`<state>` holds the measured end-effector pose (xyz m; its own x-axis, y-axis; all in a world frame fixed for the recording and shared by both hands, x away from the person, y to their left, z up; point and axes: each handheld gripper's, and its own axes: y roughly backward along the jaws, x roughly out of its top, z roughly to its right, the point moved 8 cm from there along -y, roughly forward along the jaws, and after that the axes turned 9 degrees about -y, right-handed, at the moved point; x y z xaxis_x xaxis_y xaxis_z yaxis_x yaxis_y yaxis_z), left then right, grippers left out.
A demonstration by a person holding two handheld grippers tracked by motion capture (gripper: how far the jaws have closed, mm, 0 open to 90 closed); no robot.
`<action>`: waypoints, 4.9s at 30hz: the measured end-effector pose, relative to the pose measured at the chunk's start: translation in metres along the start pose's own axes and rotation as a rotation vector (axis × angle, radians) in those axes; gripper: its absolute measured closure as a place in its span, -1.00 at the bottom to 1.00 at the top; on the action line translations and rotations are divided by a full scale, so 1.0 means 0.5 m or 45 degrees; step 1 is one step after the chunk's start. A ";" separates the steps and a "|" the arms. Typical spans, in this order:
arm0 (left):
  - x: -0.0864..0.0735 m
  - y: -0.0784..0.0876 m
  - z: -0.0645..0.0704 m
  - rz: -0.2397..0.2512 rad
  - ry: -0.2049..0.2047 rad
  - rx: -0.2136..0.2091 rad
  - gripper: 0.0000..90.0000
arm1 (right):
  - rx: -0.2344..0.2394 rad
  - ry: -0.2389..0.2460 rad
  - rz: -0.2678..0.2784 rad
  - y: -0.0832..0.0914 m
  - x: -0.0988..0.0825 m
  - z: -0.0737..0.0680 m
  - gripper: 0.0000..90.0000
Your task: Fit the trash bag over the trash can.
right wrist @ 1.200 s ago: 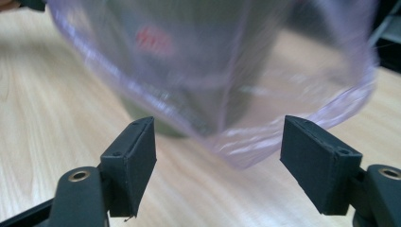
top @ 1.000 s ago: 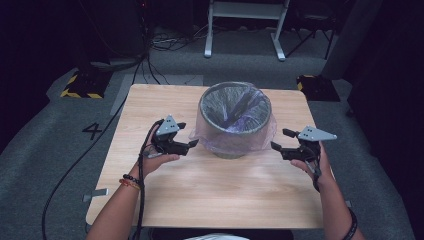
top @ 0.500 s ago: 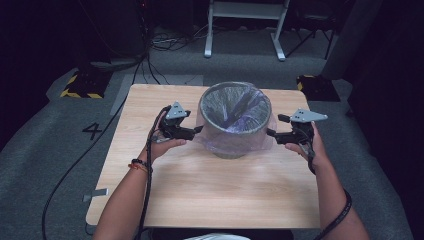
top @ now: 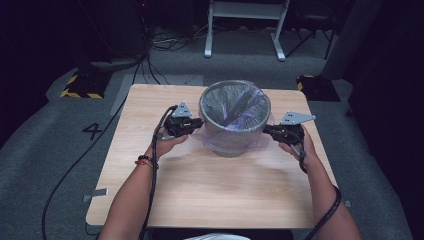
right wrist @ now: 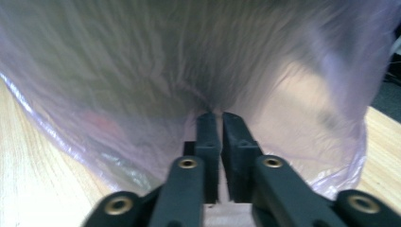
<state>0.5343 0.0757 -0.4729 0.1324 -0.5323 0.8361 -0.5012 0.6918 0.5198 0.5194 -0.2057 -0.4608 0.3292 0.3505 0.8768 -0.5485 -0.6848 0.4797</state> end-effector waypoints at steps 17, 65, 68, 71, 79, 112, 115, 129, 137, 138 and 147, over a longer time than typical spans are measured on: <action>-0.049 -0.047 0.013 -0.075 0.058 -0.008 1.00 | 0.024 -0.107 -0.058 -0.045 -0.074 -0.002 1.00; -0.075 -0.003 0.154 -0.147 -0.135 -0.029 0.71 | -0.096 0.042 -0.064 -0.052 -0.111 -0.101 1.00; -0.076 -0.012 0.150 -0.130 -0.109 -0.048 0.99 | -0.068 -0.004 -0.089 -0.054 -0.120 -0.095 1.00; -0.078 -0.018 0.151 -0.135 -0.108 -0.060 1.00 | -0.002 -0.065 -0.168 -0.057 -0.140 -0.089 1.00; -0.095 -0.044 0.157 -0.194 -0.114 -0.081 0.99 | -0.033 -0.180 -0.185 -0.052 -0.163 -0.052 1.00; -0.170 0.081 0.174 -0.196 0.059 -0.051 -0.65 | -0.058 -0.179 -0.123 0.081 -0.188 -0.017 -0.55; -0.179 0.086 0.178 -0.215 0.068 -0.067 -0.65 | -0.066 -0.179 -0.120 0.093 -0.189 -0.014 -0.57; -0.223 0.096 0.204 -0.275 0.084 -0.081 -0.65 | -0.109 -0.208 -0.025 0.133 -0.145 -0.003 -0.54; -0.224 0.094 0.205 -0.291 0.068 -0.064 -0.67 | -0.091 -0.214 0.044 0.142 -0.110 -0.008 -0.58; -0.223 0.094 0.205 -0.288 0.072 -0.064 -0.67 | -0.092 -0.210 0.048 0.143 -0.106 -0.008 -0.58; -0.223 0.092 0.204 -0.288 0.072 -0.069 -0.68 | -0.079 -0.148 0.102 0.147 -0.035 -0.017 -0.58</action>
<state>0.4092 0.1169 -0.5600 0.2848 -0.6493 0.7052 -0.4071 0.5841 0.7022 0.4666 -0.2567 -0.4406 0.3672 0.2173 0.9044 -0.6221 -0.6655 0.4125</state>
